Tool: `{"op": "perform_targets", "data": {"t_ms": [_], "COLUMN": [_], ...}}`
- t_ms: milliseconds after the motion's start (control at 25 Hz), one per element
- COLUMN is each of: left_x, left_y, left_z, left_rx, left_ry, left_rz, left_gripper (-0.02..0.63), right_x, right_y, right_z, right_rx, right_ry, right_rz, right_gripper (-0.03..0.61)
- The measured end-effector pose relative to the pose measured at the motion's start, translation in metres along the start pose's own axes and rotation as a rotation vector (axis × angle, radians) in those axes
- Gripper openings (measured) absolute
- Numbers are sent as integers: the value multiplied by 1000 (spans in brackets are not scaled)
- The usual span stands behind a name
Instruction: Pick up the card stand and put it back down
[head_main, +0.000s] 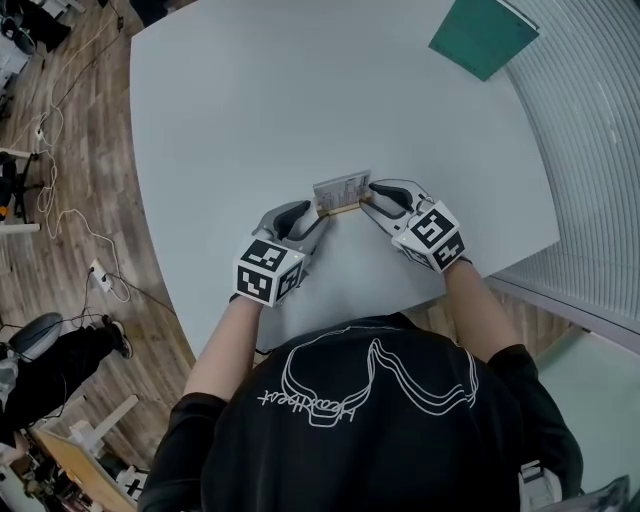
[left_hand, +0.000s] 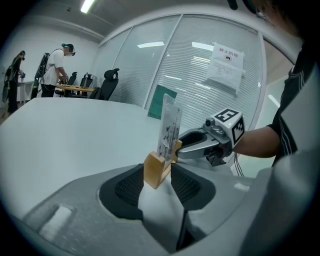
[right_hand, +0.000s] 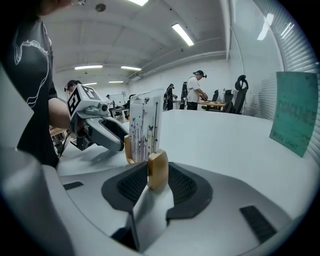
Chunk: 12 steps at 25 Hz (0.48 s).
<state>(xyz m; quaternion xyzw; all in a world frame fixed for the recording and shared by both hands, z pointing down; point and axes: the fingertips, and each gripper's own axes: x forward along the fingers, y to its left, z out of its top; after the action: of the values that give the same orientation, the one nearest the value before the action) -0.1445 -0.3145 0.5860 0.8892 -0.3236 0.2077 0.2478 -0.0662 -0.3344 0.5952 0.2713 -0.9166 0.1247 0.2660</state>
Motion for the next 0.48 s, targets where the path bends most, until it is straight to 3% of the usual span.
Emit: {"op": "perform_targets", "data": {"t_ms": [480], "left_x": [5], "left_y": [7], "left_z": [-2], "left_rx": [1], "left_ry": [-6], "left_rz": [44], "left_gripper": [110], "right_x": [4], "right_y": [1], "right_z": [1], "right_rx": [36], "right_ry": [-20], "right_rz": [-11], "right_gripper": [103]}}
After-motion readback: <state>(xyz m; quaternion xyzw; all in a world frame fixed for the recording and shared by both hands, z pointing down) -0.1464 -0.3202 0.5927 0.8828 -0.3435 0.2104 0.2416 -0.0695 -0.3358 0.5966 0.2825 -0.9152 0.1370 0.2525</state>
